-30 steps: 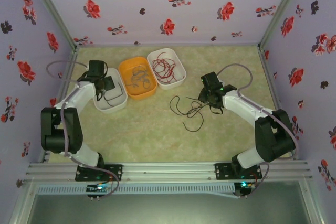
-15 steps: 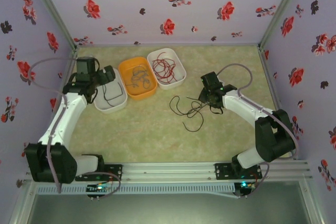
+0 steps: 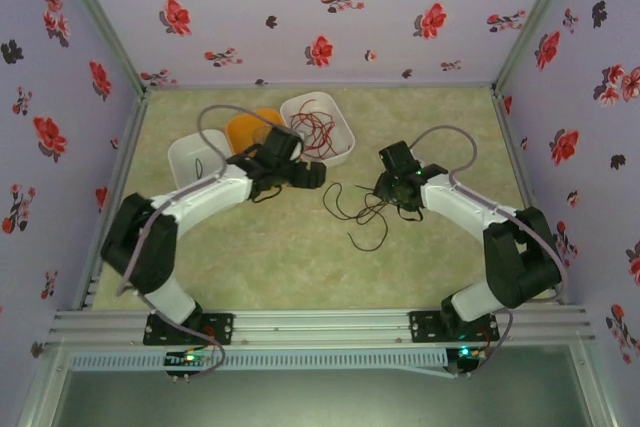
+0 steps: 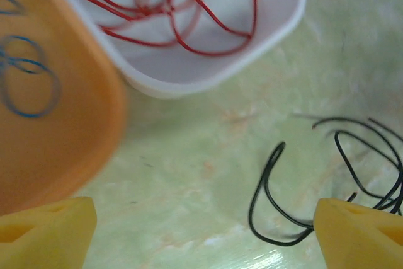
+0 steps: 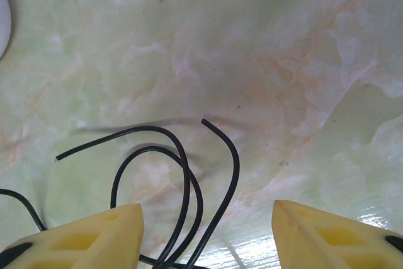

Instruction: Untangle the cables

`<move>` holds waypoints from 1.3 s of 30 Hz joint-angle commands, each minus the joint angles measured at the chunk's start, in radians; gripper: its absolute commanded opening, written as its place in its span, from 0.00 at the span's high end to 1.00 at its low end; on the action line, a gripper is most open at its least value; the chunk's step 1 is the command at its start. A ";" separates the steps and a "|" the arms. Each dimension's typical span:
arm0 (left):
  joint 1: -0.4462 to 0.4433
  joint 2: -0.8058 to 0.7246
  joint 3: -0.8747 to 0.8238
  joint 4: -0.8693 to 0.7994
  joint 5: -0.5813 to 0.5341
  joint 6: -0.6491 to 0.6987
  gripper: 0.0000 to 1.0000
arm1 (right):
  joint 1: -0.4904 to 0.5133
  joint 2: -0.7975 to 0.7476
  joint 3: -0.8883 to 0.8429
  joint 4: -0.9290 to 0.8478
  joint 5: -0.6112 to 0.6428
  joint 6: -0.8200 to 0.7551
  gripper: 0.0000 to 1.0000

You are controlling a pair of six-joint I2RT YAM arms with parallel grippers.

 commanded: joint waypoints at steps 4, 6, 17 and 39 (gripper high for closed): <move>-0.032 0.139 0.066 0.039 0.084 0.031 0.15 | 0.021 0.028 -0.013 0.016 -0.018 0.011 0.31; -0.032 0.173 0.071 0.042 0.093 0.041 0.16 | 0.029 0.037 -0.011 0.018 -0.025 0.005 0.20; -0.033 0.272 0.106 0.085 0.164 0.017 0.41 | 0.064 0.108 0.019 -0.006 -0.015 -0.007 0.07; -0.006 0.030 0.004 0.038 0.022 0.027 1.00 | 0.048 0.145 -0.003 -0.017 0.056 -0.025 0.16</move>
